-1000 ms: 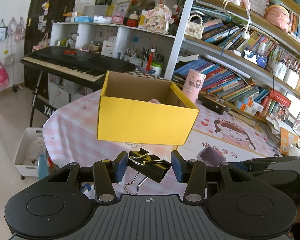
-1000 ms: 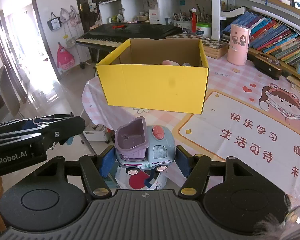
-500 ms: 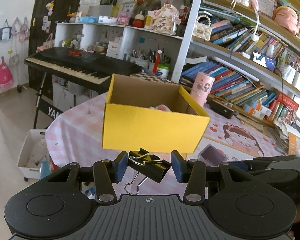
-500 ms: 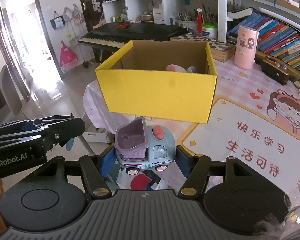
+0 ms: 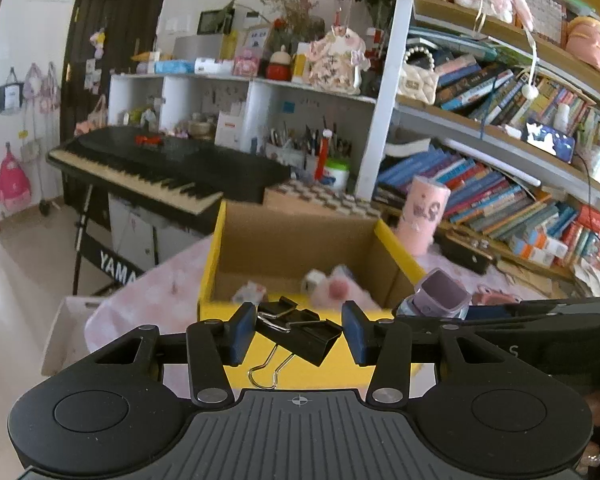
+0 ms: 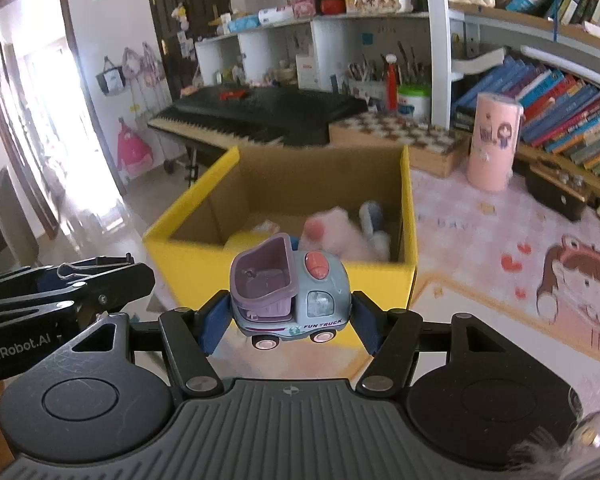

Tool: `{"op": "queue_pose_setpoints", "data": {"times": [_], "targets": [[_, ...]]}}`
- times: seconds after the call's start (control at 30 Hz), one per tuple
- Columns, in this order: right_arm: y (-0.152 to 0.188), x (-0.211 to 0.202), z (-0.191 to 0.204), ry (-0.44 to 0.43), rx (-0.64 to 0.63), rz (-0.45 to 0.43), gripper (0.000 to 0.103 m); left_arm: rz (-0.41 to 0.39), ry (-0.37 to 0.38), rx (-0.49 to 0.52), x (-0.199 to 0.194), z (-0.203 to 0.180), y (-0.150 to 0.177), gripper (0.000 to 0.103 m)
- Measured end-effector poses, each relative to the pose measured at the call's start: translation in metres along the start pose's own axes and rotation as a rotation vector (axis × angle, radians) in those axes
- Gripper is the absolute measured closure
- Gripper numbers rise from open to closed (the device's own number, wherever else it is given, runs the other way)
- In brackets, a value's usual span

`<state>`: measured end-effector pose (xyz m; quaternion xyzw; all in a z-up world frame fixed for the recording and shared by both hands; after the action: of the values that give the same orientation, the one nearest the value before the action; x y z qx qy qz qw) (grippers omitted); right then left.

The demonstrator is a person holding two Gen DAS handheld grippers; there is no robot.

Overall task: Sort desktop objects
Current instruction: 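Lift the binder clip and toy truck and carry both toward the yellow box, then lower the clip and truck into the yellow box and open both grippers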

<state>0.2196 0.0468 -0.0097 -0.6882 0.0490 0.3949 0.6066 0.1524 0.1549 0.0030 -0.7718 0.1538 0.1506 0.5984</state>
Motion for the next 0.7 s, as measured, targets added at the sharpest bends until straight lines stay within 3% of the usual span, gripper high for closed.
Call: {"op": "queue_pose_setpoints", "data": {"times": [0.47,0.7], "targets": [[-0.066,0.066,-0.023,-0.007,-0.076,-0.057,0.041,0.043,-0.047,0.026,0.089,0.015,-0.04,0.058],[-0.085,0.119,-0.019,-0.024,-0.261,-0.013,0.041,0.128,-0.084,-0.01,0.135,0.041,-0.045,0.058]]}}
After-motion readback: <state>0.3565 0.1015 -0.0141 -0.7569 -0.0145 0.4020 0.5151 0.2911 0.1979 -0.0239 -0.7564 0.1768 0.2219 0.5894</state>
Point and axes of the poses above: each gripper's, at about its wrist camera, not at the fingertips, and x roughly the way its jaws point, z to its left, y to its underside, the point moved 8 cm from there along x, roughly the way its jaws point, and after that the axes turned 10 degrees about y, right-handed, at the moved point
